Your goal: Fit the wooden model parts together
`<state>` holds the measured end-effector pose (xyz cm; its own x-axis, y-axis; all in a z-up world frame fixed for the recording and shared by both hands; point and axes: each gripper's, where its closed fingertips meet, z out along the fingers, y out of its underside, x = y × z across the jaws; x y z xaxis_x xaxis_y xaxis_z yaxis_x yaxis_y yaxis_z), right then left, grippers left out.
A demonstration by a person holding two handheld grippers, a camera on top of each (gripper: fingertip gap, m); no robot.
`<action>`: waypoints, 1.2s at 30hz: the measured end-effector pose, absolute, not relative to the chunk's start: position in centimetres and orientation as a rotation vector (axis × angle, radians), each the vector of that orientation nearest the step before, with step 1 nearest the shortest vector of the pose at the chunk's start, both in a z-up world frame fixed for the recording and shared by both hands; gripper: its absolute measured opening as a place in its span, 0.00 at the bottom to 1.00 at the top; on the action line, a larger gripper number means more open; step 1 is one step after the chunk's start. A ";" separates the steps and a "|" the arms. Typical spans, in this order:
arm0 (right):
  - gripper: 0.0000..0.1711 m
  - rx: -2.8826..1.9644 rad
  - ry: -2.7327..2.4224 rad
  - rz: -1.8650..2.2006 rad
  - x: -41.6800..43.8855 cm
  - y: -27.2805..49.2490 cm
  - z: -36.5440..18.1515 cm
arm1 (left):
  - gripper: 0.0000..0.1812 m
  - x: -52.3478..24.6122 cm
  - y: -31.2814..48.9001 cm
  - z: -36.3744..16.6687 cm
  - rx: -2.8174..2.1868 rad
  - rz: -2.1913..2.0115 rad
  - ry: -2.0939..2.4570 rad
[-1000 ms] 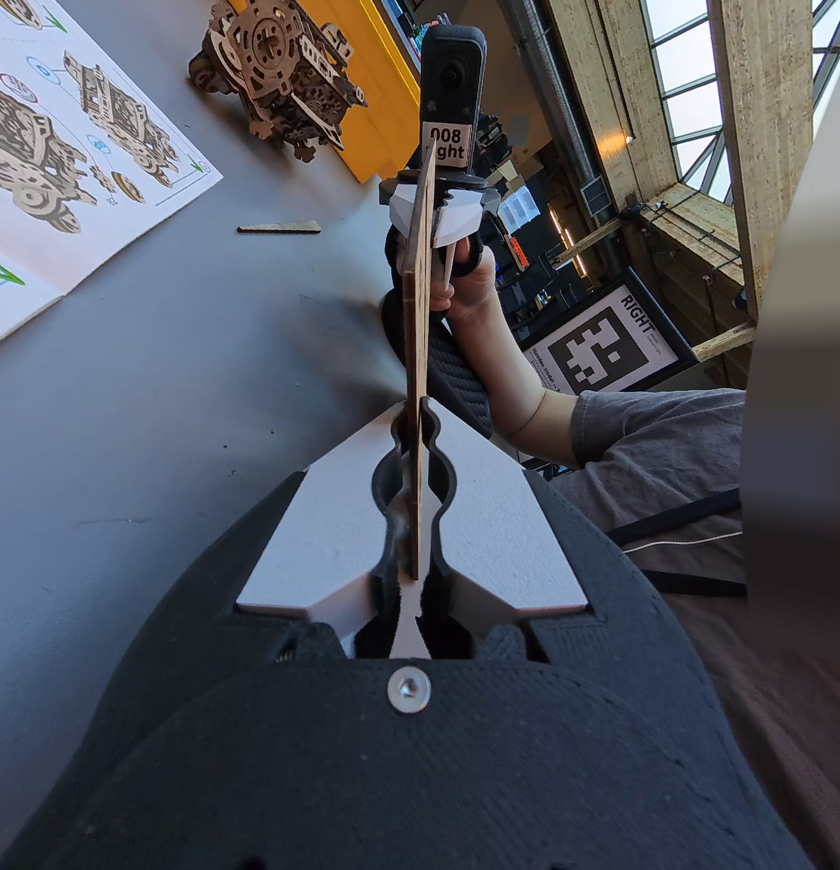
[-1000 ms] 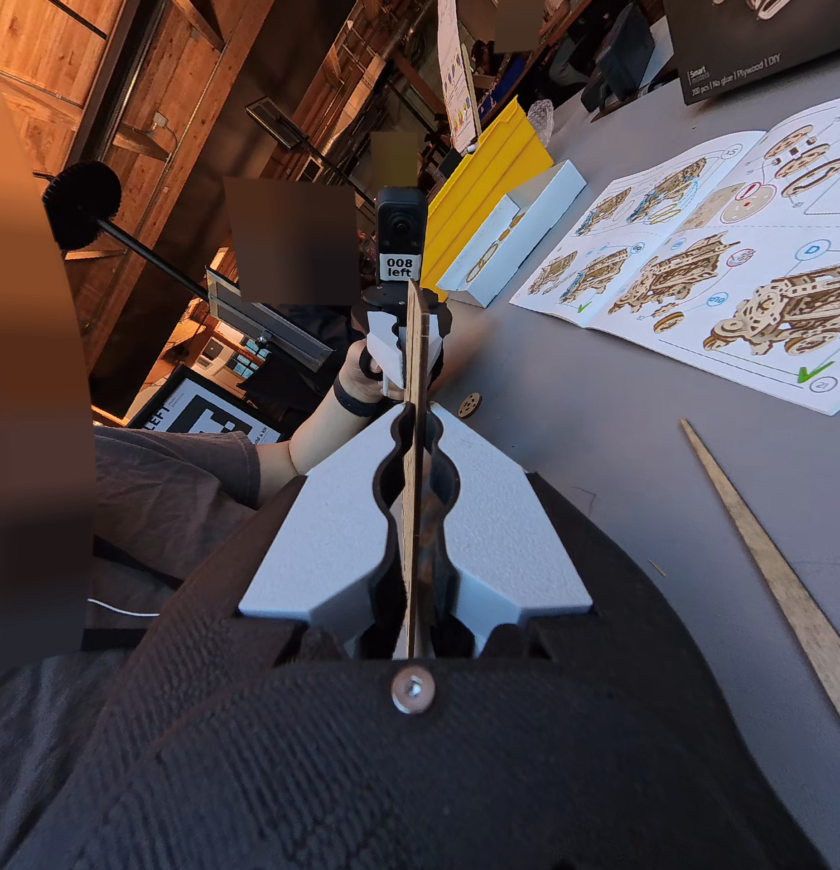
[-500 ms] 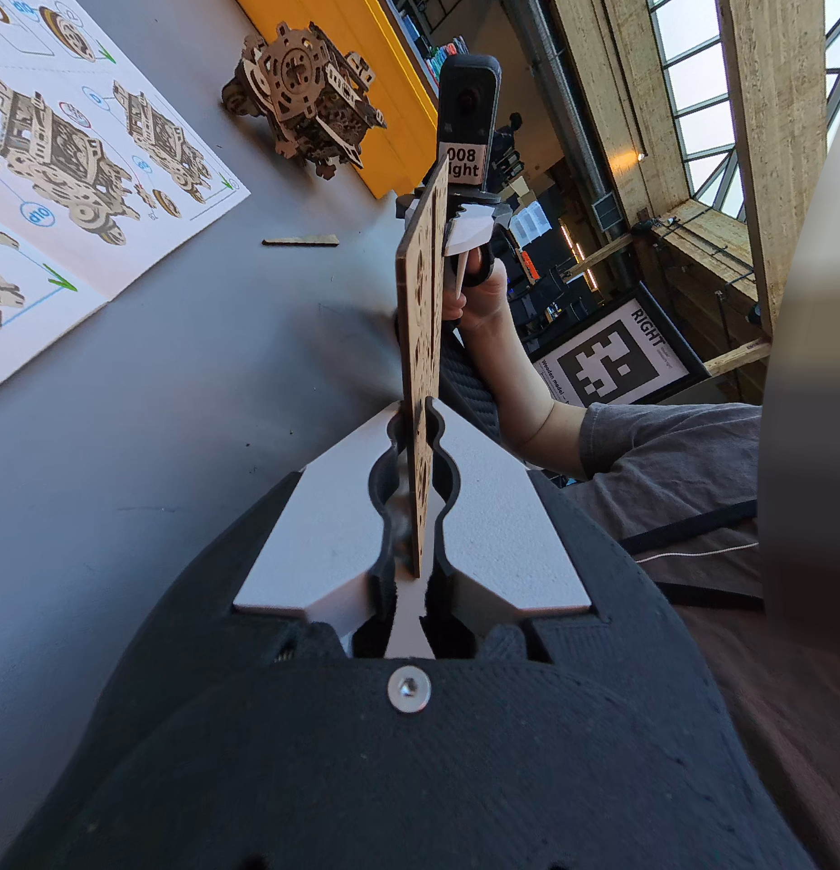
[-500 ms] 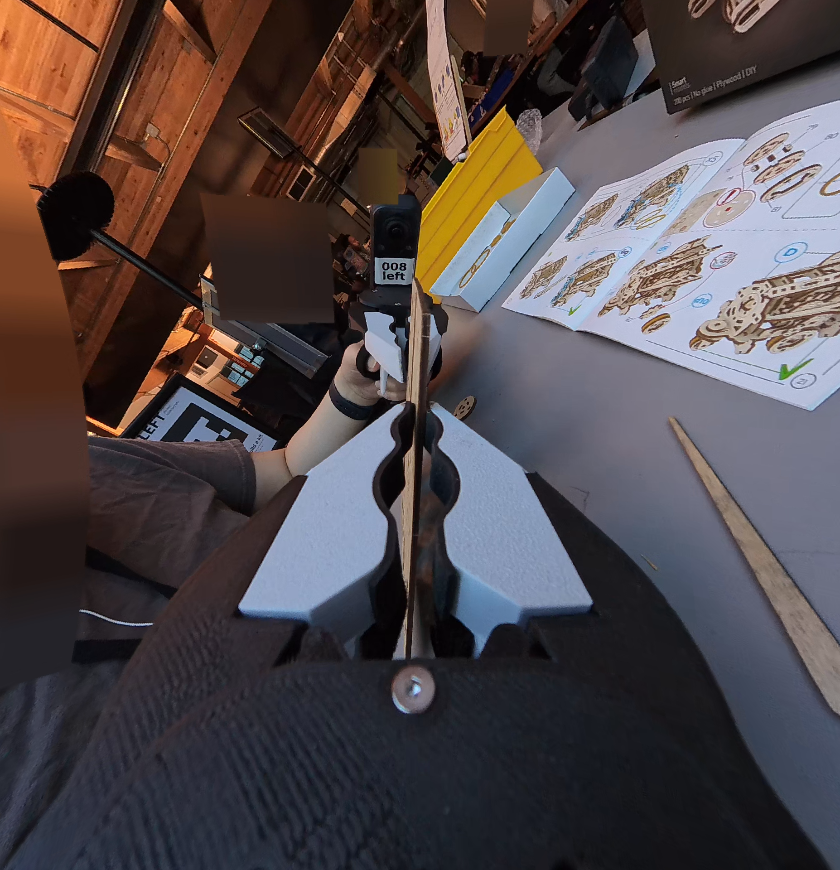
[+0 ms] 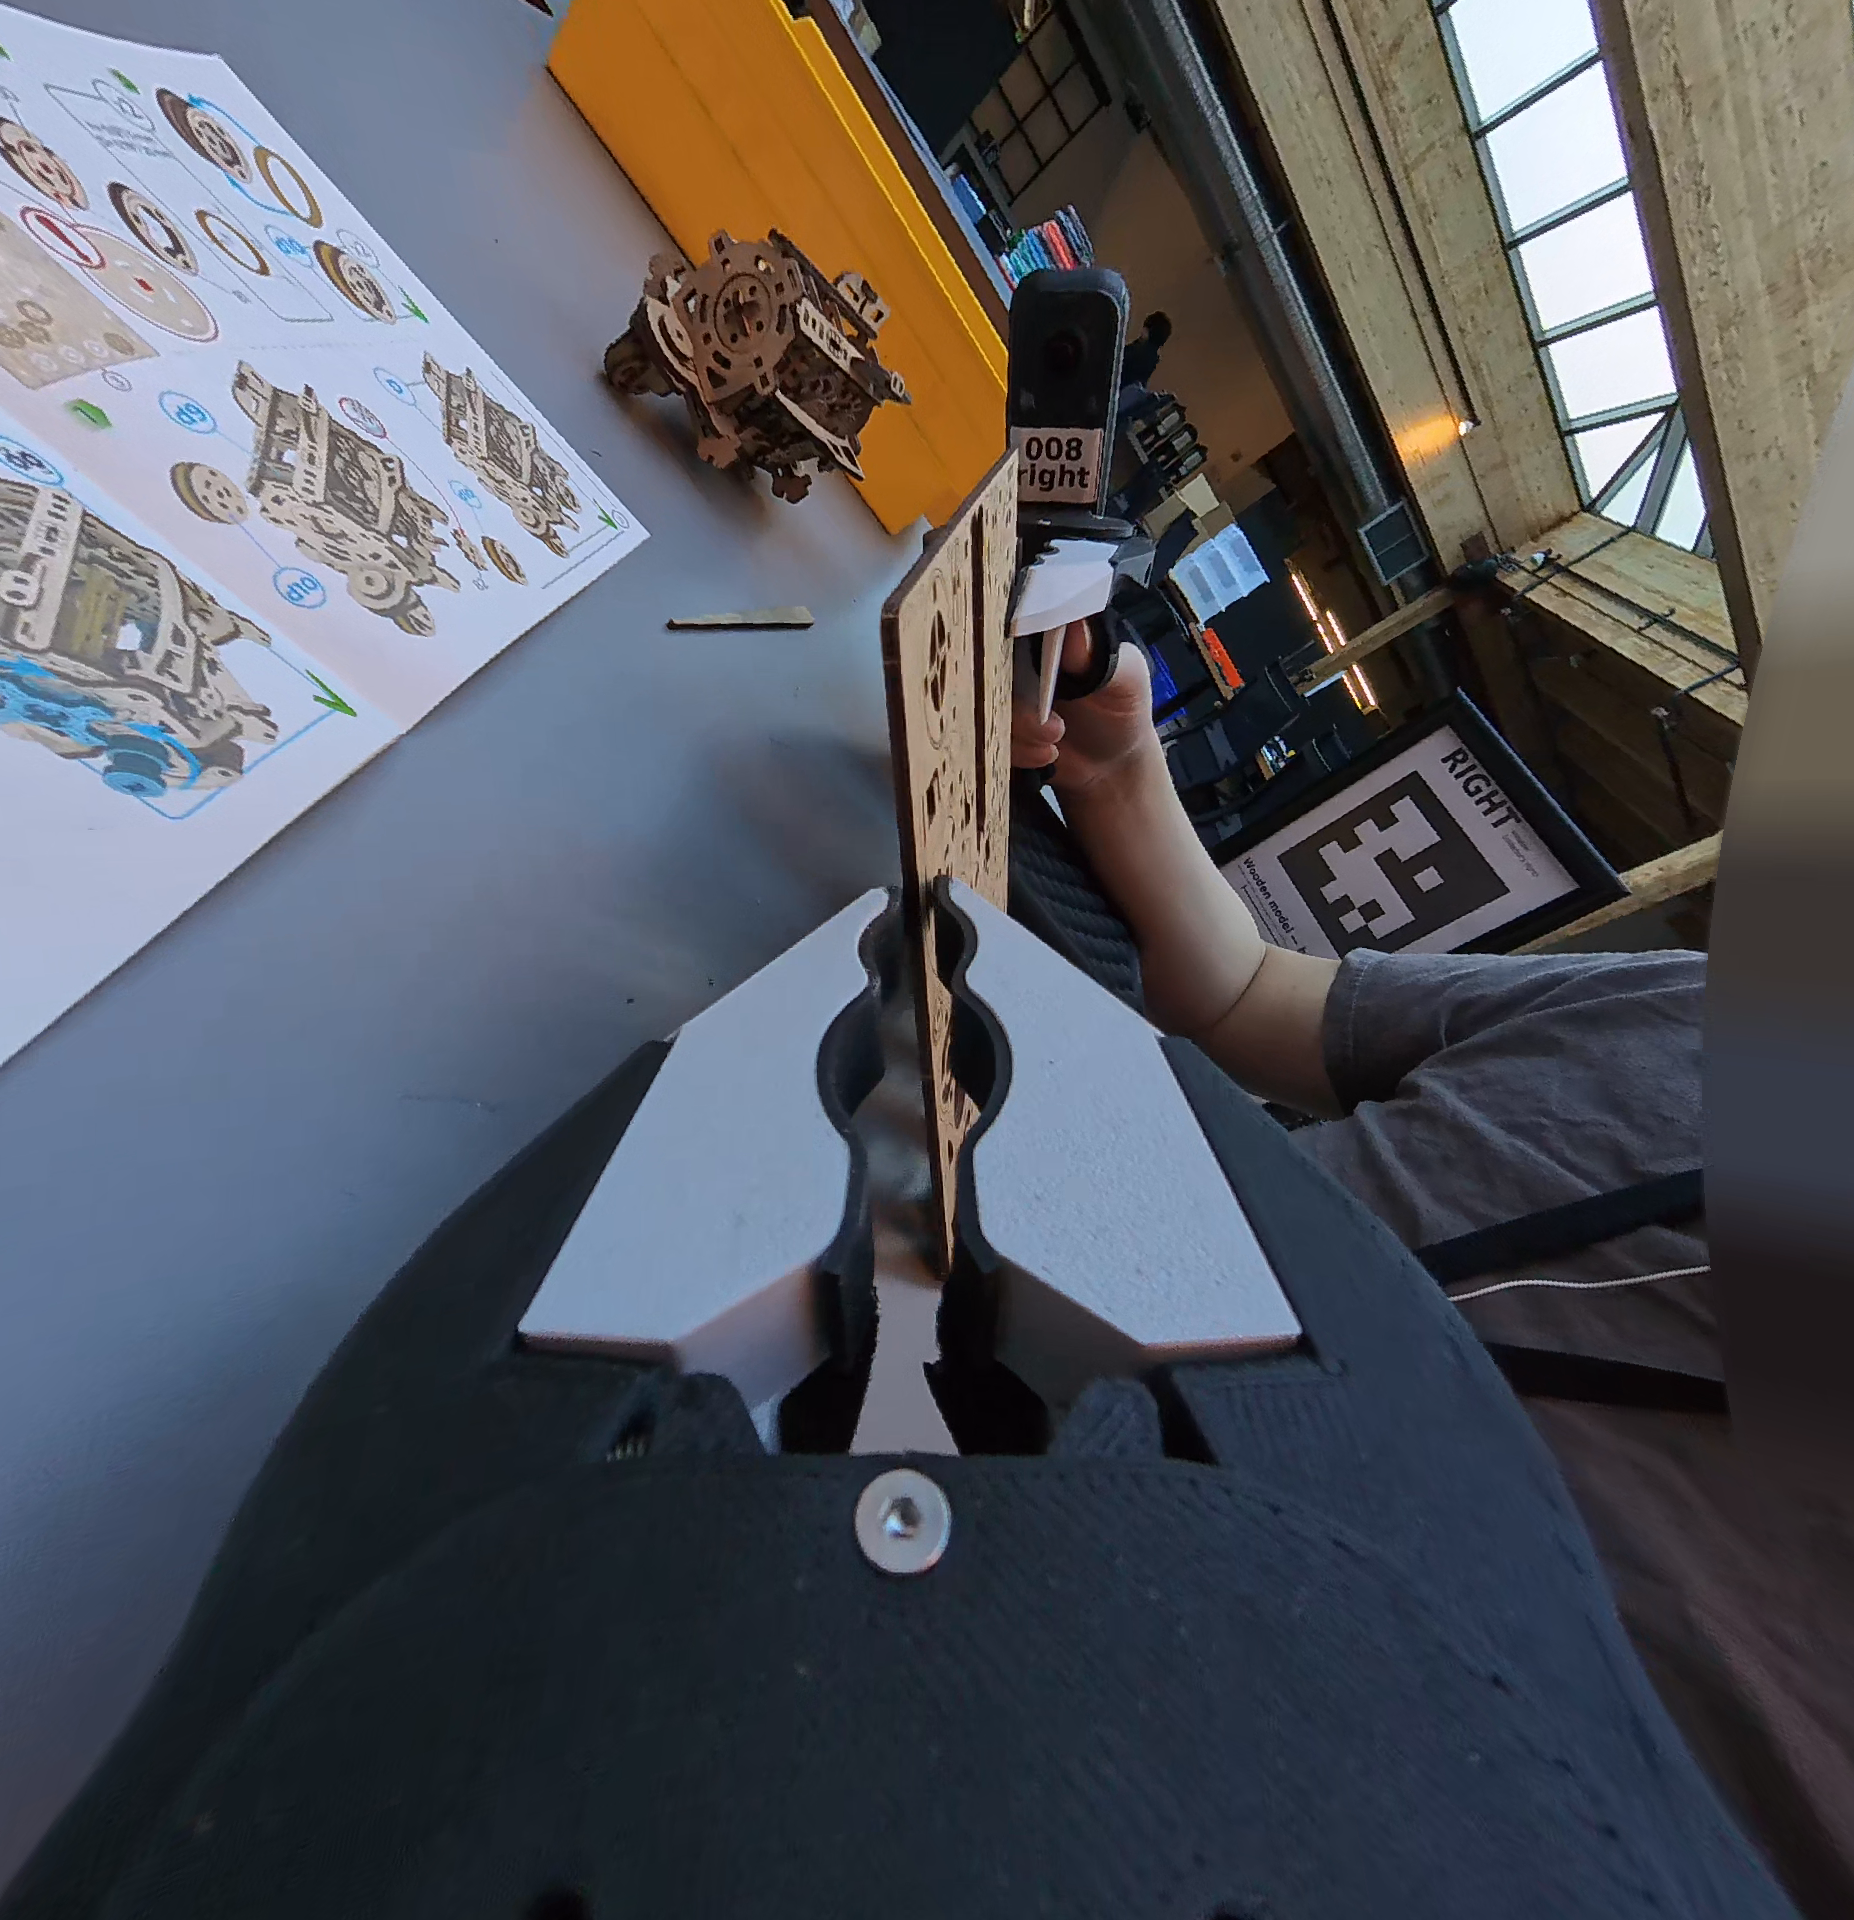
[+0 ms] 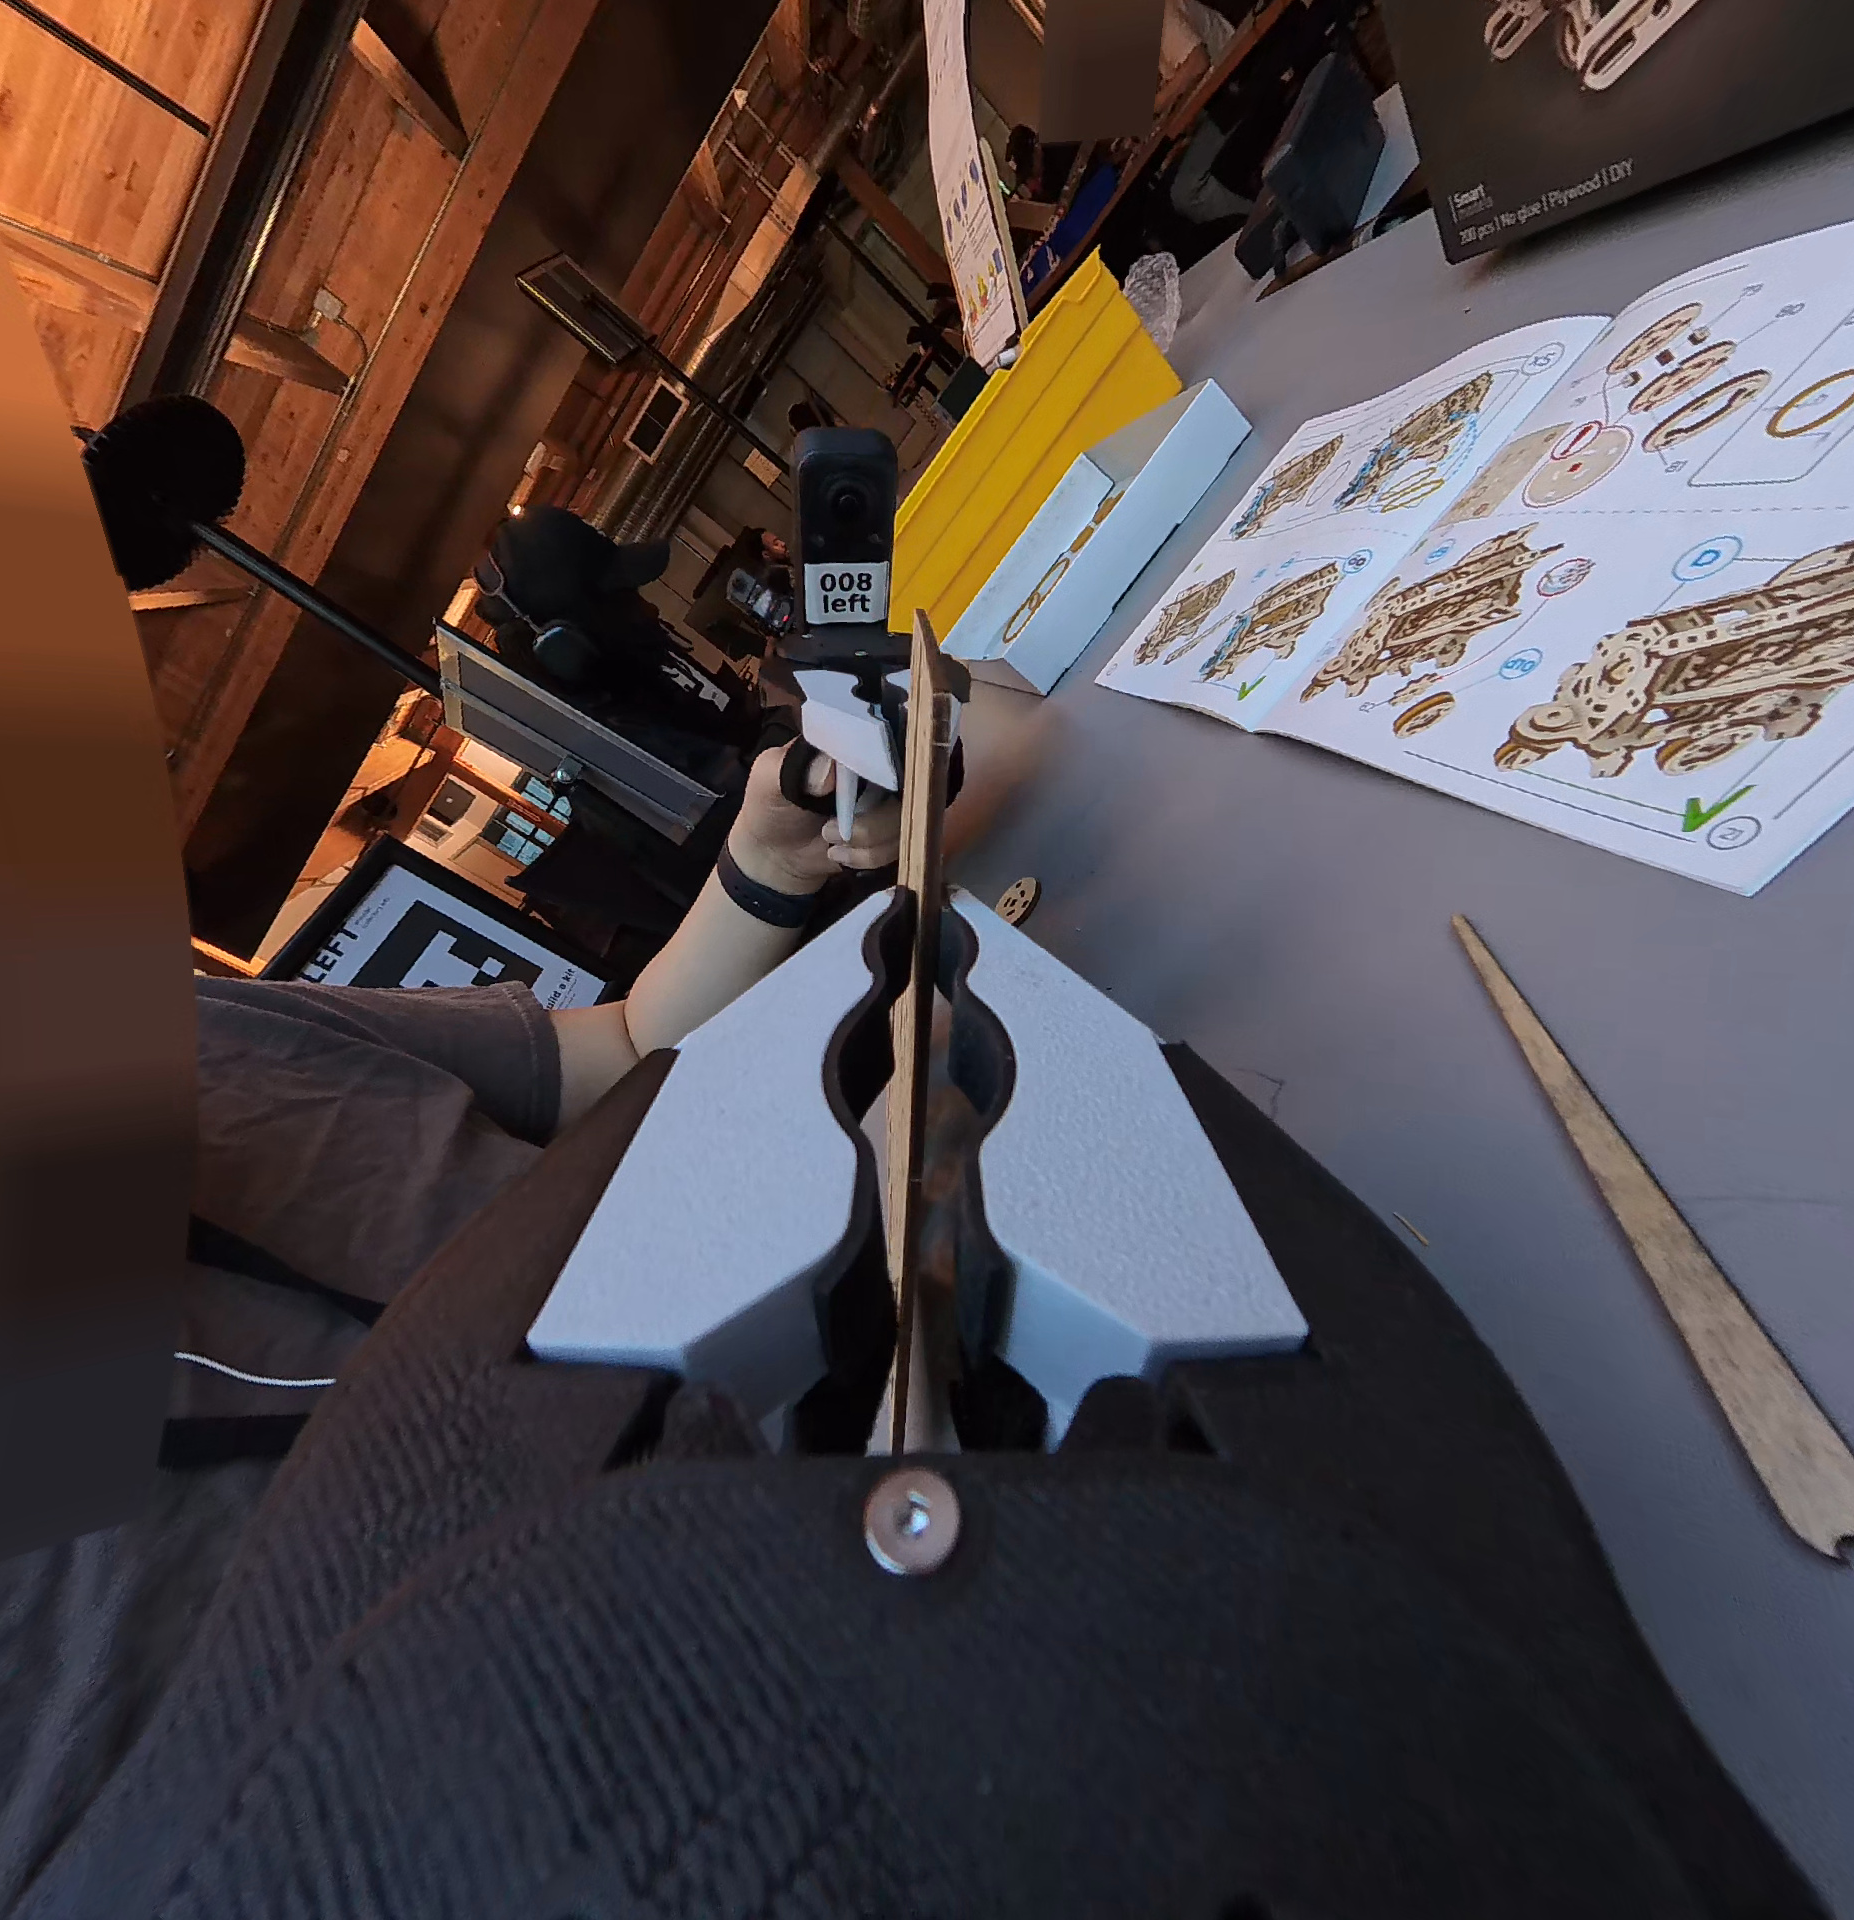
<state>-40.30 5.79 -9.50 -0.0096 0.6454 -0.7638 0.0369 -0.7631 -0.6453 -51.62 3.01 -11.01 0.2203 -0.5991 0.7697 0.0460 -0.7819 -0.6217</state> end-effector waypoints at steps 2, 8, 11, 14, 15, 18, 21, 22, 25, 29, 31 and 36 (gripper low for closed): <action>0.01 -1.830 -0.706 1.824 -40.3 5.8 -9.5 | 0.01 -51.9 3.2 -10.8 -1.963 -1.598 0.491; 0.01 -1.832 -0.705 1.819 -40.2 5.8 -9.5 | 0.00 -53.1 4.2 -10.0 -1.919 -1.548 0.434; 0.01 -1.831 -0.706 1.819 -40.2 5.8 -9.5 | 0.00 -53.7 4.6 -9.6 -1.896 -1.538 0.401; 0.01 -1.832 -0.705 1.819 -40.2 5.8 -9.5 | 0.00 -54.0 4.8 -9.4 -1.884 -1.533 0.382; 0.01 -1.833 -0.705 1.818 -40.2 5.9 -9.6 | 0.00 -54.1 4.9 -9.3 -1.881 -1.531 0.379; 0.01 -1.835 -0.703 1.817 -40.2 5.9 -9.6 | 0.00 -54.2 4.9 -9.1 -1.872 -1.527 0.376; 0.01 -1.837 -0.703 1.812 -40.2 5.9 -9.6 | 0.00 -54.2 4.9 -9.2 -1.876 -1.518 0.382; 0.01 -1.838 -0.703 1.812 -40.2 5.9 -9.6 | 0.00 -54.2 4.9 -9.2 -1.880 -1.515 0.385; 0.01 -1.844 -0.698 1.811 -40.2 5.9 -9.7 | 0.00 -54.2 4.9 -9.4 -1.888 -1.510 0.391; 0.01 -1.845 -0.697 1.810 -40.2 6.0 -9.7 | 0.00 -53.9 4.7 -9.7 -1.899 -1.515 0.399; 0.01 -1.845 -0.697 1.809 -40.2 6.0 -9.7 | 0.00 -53.5 4.6 -10.0 -1.914 -1.528 0.408; 0.01 -1.845 -0.702 1.801 -40.2 6.0 -9.7 | 0.00 -52.9 4.2 -10.6 -1.942 -1.519 0.448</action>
<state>-40.16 5.96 -9.68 0.0101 0.6483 -0.7614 0.0378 -0.7611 -0.6475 -52.87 4.17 -10.59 0.2792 -0.6103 0.7413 0.1099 -0.7467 -0.6561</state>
